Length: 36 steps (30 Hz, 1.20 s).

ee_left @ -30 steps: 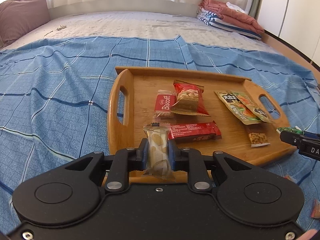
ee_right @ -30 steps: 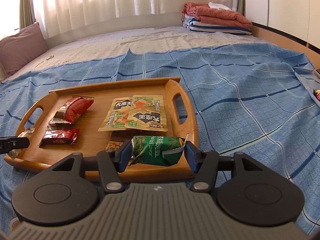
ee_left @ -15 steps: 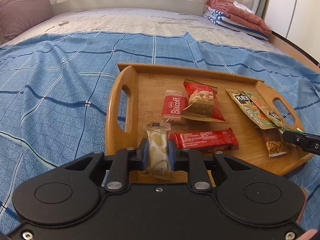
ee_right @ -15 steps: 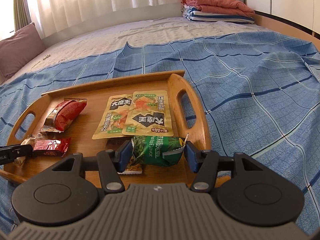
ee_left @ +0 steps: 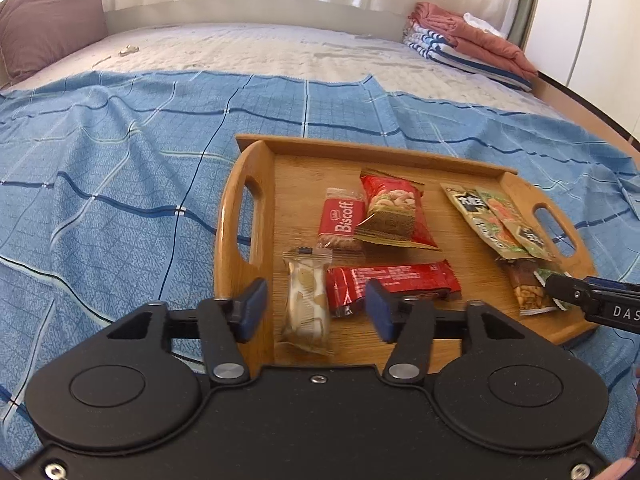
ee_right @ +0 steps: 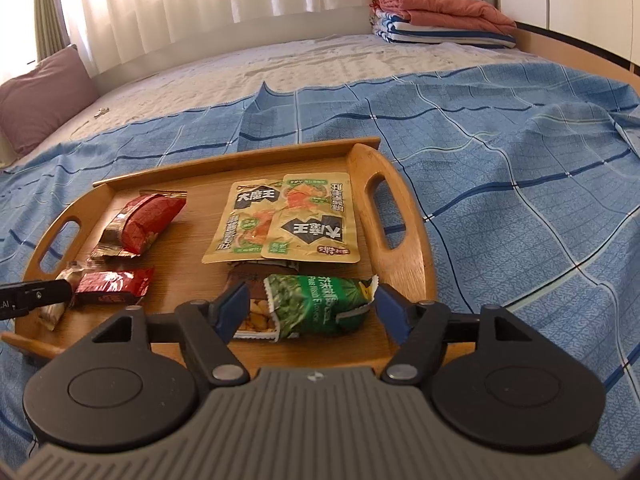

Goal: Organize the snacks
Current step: 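Carry the biscuit stick and green bag over the wooden tray with both grippers, then lower both snacks onto the tray and open both grippers, then withdraw both grippers from the tray toward the remaining snacks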

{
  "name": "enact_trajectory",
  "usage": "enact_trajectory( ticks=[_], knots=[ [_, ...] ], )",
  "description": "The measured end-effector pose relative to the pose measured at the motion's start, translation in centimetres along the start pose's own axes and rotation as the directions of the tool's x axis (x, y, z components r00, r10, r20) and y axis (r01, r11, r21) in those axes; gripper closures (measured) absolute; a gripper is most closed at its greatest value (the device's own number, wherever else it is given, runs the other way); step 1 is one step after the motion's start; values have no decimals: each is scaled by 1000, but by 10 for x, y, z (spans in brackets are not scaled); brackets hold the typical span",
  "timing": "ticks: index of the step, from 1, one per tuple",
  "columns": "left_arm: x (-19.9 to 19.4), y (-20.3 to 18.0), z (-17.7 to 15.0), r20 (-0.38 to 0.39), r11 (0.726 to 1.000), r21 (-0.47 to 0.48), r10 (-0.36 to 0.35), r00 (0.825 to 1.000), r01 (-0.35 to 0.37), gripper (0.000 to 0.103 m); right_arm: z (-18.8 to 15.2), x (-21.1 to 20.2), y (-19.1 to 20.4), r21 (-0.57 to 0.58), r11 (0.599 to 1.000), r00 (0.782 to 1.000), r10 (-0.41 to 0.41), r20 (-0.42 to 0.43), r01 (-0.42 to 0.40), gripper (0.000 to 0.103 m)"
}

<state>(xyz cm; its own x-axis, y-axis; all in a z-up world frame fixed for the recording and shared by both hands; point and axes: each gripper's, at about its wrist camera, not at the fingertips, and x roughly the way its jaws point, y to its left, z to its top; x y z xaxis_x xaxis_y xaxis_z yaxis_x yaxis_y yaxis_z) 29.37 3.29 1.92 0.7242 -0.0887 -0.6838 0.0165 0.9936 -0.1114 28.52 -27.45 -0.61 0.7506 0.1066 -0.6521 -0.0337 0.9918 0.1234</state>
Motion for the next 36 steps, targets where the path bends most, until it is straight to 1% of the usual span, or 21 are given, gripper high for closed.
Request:
enact_trajectory(
  ticks=[1,3,4,8,10,14,16,20,24,28,32,36],
  knots=[
    [-4,-1,-1,7,1000,5,-1,1000,1,34,-1,-3,1,-6,1000,1000,1,3,-1,21],
    [-14,-5,-2,21,1000,19,-3,1000,3,26,-1,-11,2,-10,1000,1000,5,10,-5,19],
    [-19,-6,-3,25,1000,27,-6,1000,5,25,-1,-15,1,-10,1000,1000,9,15,-9,18],
    [-42,-9,-9,37,998,55,-36,999,34,22,-3,-35,-2,-8,1000,999,30,35,-30,14],
    [-54,-12,-15,43,996,71,-57,997,54,21,-6,-47,-4,-19,999,998,36,49,-35,14],
    [-83,-21,-29,69,989,118,-93,993,84,19,-17,-72,-8,-50,998,997,44,70,-40,12],
    [-98,-25,-38,83,984,138,-122,989,110,18,-25,-84,-11,-64,997,996,46,79,-41,11],
    [-123,-34,-56,96,973,172,-169,981,151,13,-44,-108,-18,-101,995,994,27,106,-16,9],
    [-142,-42,-80,95,965,189,-201,975,180,11,-64,-127,-27,-109,994,992,6,124,8,6],
    [-153,-49,-104,85,958,213,-212,973,190,9,-85,-140,-34,-121,992,991,-28,131,44,0],
    [-158,-56,-126,79,951,259,-195,978,169,8,-108,-144,-41,-150,985,991,-70,118,87,0],
    [-159,-59,-142,60,951,254,-198,978,177,8,-125,-144,-49,-167,978,989,-111,100,127,0]
  ],
)
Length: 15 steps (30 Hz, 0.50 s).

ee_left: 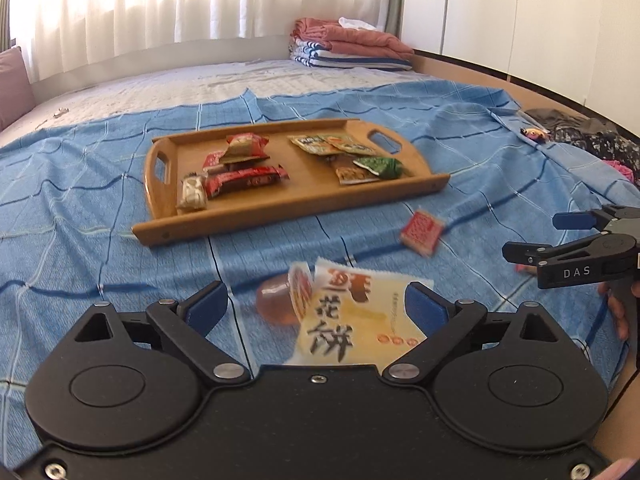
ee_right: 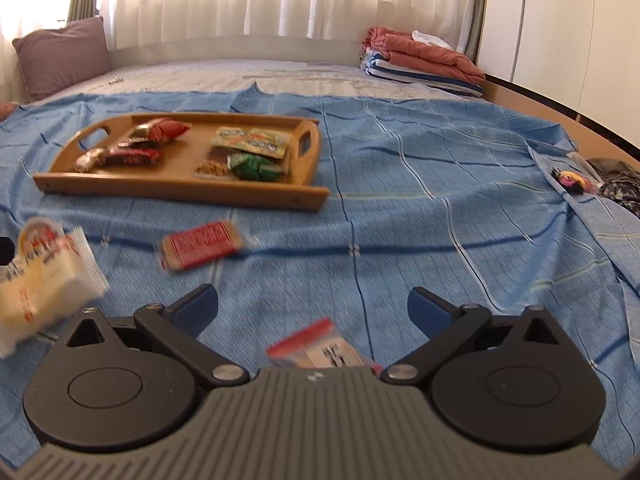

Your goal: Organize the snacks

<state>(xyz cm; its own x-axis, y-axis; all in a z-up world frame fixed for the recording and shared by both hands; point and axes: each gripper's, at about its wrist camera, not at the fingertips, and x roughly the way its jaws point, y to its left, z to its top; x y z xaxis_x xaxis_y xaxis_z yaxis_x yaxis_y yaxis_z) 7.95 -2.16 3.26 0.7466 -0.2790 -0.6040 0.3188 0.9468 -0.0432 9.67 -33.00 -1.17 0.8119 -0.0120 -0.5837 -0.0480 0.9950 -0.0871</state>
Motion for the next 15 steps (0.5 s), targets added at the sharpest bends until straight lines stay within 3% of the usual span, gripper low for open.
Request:
enact_trajectory(
  ticks=[6,15],
  knots=[
    [-3,-12,-13,27,1000,14,-3,1000,2,7,-19,1,-8,46,999,1000,-10,-15,10,0],
    [12,-20,-22,-24,1000,-18,-8,1000,7,7,-31,8,-9,75,997,1000,-9,-30,12,0]
  ],
)
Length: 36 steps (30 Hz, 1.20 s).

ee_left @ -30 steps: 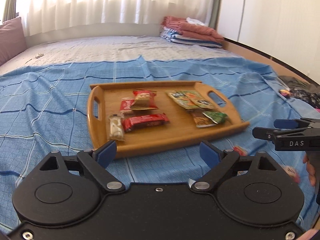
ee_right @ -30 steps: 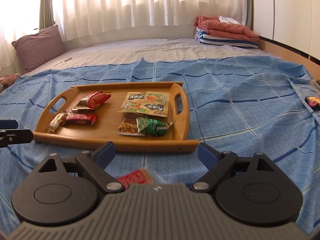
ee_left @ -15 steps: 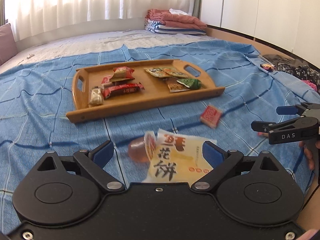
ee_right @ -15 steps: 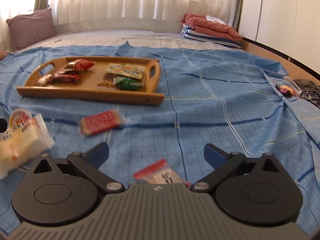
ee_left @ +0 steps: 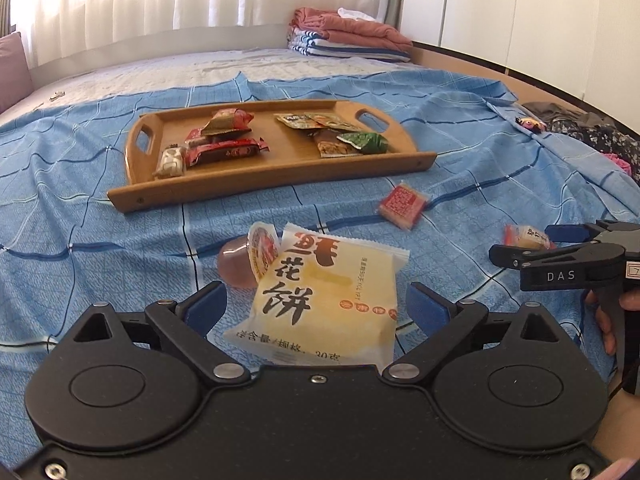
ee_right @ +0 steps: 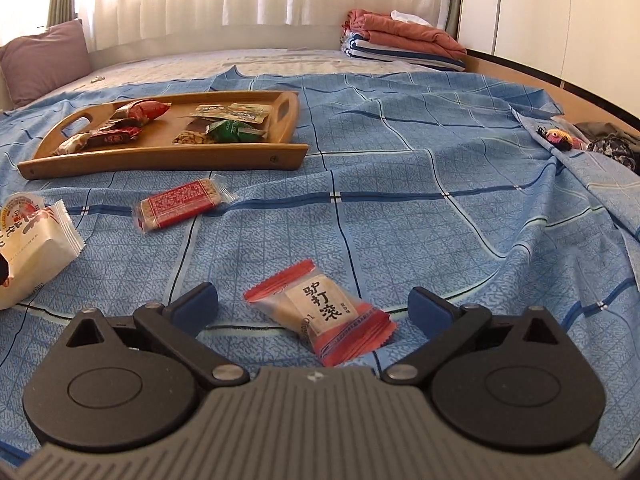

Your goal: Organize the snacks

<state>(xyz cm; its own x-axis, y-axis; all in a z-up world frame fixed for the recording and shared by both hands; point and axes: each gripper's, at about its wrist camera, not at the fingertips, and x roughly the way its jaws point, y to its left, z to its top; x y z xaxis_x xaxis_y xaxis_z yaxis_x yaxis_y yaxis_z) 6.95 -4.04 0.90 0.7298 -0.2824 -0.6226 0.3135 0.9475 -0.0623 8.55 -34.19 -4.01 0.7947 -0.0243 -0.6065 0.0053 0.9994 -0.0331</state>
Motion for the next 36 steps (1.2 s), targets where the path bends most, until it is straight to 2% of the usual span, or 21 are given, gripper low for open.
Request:
enact_trajectory(
  ticks=[15,17,18,22,28,33,36],
  knots=[
    [18,-7,-4,-33,1000,11,10,999,-10,7,-2,4,-1,13,1000,1000,2,-6,-2,0],
    [19,-6,-4,-38,1000,2,8,999,-8,12,-2,4,-1,11,1000,1000,0,-7,1,0],
    [19,-6,-4,-41,1000,-1,6,999,-6,19,-2,4,-1,12,1000,1000,-1,-8,1,0],
    [19,-4,-3,-48,1000,-9,-14,999,14,27,-2,4,1,21,1000,1000,-5,-11,6,0],
    [16,-3,-3,-48,1000,-28,-16,999,15,28,-4,0,11,6,1000,999,28,-27,-28,2],
    [13,-1,-2,-51,999,-47,-23,998,21,29,-6,-9,18,-5,999,999,34,-3,-34,16],
    [13,0,-1,-53,999,-44,-22,998,19,29,-6,-12,20,5,999,999,45,10,-45,28]
  ],
)
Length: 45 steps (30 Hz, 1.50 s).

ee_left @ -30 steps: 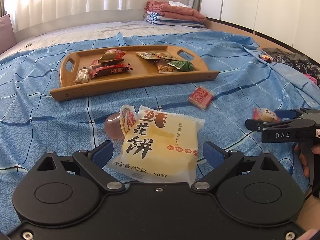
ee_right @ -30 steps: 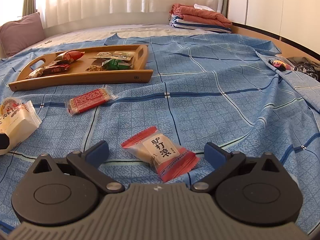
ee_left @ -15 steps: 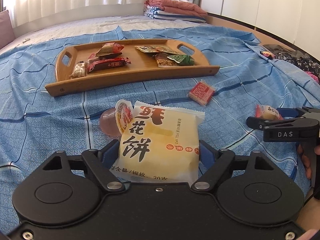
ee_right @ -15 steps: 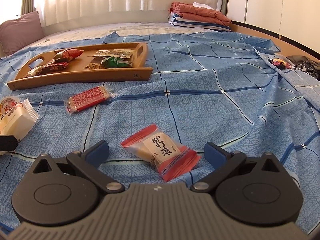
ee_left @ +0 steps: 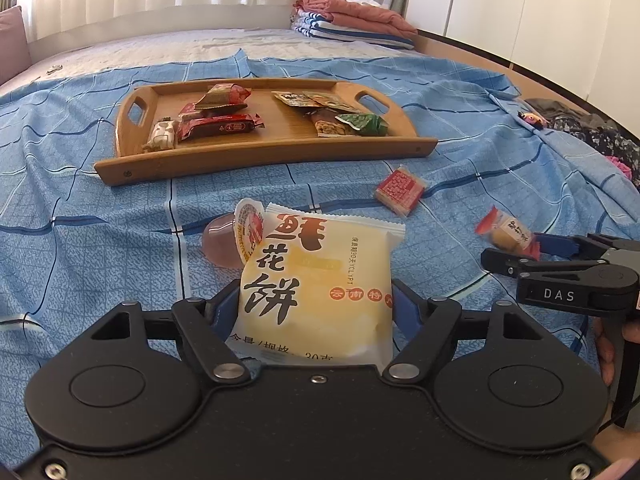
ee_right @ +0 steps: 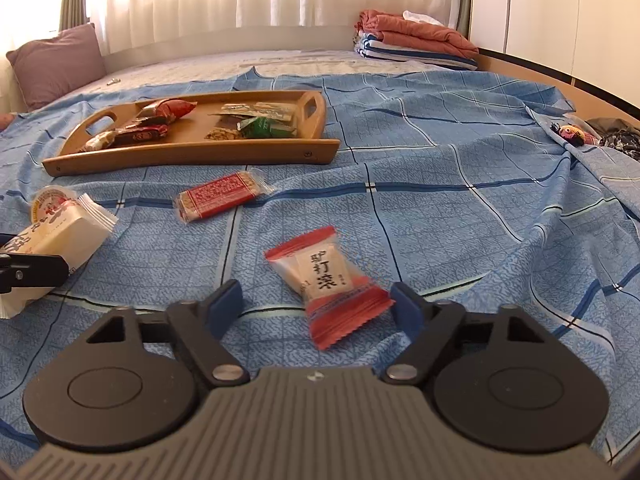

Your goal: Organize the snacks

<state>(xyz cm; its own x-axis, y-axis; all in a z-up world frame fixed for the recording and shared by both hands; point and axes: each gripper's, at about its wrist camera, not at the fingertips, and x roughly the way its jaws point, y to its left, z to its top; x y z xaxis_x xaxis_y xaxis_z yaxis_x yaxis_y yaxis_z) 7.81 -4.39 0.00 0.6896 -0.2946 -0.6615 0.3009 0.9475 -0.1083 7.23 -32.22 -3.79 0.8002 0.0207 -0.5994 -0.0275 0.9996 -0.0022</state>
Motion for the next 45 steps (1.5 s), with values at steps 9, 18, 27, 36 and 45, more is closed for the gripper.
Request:
enact_trajectory(
  ticks=[9,18,27,36,45],
  knots=[
    [-2,2,4,3,1000,-16,6,1000,-6,30,4,-6,16,-10,1000,999,21,37,-21,54],
    [-14,5,18,33,999,-40,-1,999,2,31,17,-16,19,45,997,995,55,81,-58,55],
    [-32,19,51,121,998,-55,11,993,-5,31,37,-28,25,37,996,987,77,139,-83,55],
    [-24,44,80,139,995,-90,66,988,-54,31,70,-19,28,41,993,980,102,170,-110,55],
    [-2,65,109,138,989,-119,100,985,-84,31,124,13,28,125,976,974,156,165,-178,55]
  ],
)
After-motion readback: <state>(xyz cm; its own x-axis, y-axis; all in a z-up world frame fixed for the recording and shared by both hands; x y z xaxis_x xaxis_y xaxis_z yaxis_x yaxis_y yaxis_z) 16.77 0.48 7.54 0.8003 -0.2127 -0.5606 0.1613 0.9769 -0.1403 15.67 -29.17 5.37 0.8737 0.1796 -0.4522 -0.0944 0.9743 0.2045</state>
